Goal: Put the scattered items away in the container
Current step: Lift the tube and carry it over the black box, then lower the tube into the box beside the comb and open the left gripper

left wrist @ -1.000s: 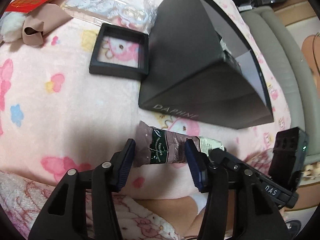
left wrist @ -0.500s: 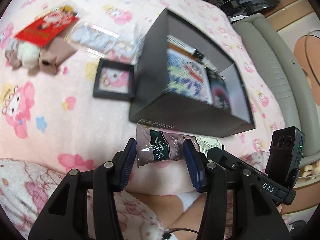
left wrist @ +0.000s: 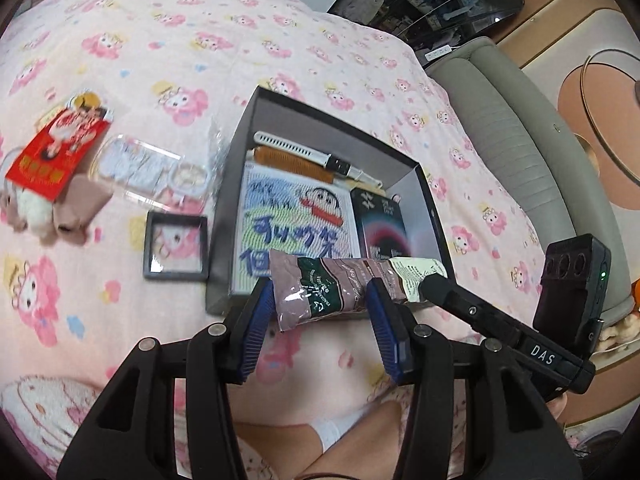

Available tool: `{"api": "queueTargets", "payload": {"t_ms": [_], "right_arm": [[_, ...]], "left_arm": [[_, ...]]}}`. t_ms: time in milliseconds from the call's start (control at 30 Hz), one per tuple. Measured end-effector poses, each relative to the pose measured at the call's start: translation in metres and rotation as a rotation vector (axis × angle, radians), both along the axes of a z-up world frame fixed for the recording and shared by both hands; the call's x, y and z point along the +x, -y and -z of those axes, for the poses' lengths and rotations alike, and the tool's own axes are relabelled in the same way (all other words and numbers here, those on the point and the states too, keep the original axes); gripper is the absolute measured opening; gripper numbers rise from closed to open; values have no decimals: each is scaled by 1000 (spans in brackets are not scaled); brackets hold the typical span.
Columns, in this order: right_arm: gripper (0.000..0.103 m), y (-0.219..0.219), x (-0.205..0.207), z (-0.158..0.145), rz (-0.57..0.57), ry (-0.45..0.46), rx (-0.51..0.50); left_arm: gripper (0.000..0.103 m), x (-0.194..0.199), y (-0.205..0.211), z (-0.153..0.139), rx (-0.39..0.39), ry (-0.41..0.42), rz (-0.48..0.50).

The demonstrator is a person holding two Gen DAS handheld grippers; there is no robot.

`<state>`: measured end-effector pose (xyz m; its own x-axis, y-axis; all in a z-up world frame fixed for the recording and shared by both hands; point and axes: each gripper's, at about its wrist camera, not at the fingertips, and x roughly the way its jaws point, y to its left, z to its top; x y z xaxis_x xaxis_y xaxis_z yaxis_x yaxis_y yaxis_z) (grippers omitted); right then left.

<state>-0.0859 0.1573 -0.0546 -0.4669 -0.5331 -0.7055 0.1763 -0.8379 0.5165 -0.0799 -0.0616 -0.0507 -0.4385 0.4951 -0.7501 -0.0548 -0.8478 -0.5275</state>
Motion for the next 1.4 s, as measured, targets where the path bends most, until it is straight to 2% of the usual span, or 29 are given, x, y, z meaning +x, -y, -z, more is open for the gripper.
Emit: {"api": "queueTargets", "payload": {"t_ms": [267, 367, 500, 600, 833, 1067, 1167, 1400], "right_arm": [[46, -8, -46, -11, -17, -1, 13], [46, -11, -60, -11, -21, -8, 37], [46, -19, -71, 1, -3, 11, 28], [46, -31, -83, 9, 16, 41, 26], [47, -47, -114, 10, 47, 48, 113], [47, -55, -142, 24, 47, 74, 93], [47, -59, -143, 35, 68, 113, 72], [47, -62, -154, 52, 98, 138, 108]], "left_arm": [[48, -46, -12, -5, 15, -13, -1], [48, -63, -15, -1, 42, 10, 10], [48, -84, -32, 6, 4, 21, 37], [48, -100, -46, 15, -6, 38, 51], [49, -141, -76, 31, -13, 79, 98], [49, -167, -80, 52, 15, 130, 81], [49, -169, -80, 61, 9, 146, 83], [49, -182, -85, 87, 32, 199, 88]]}}
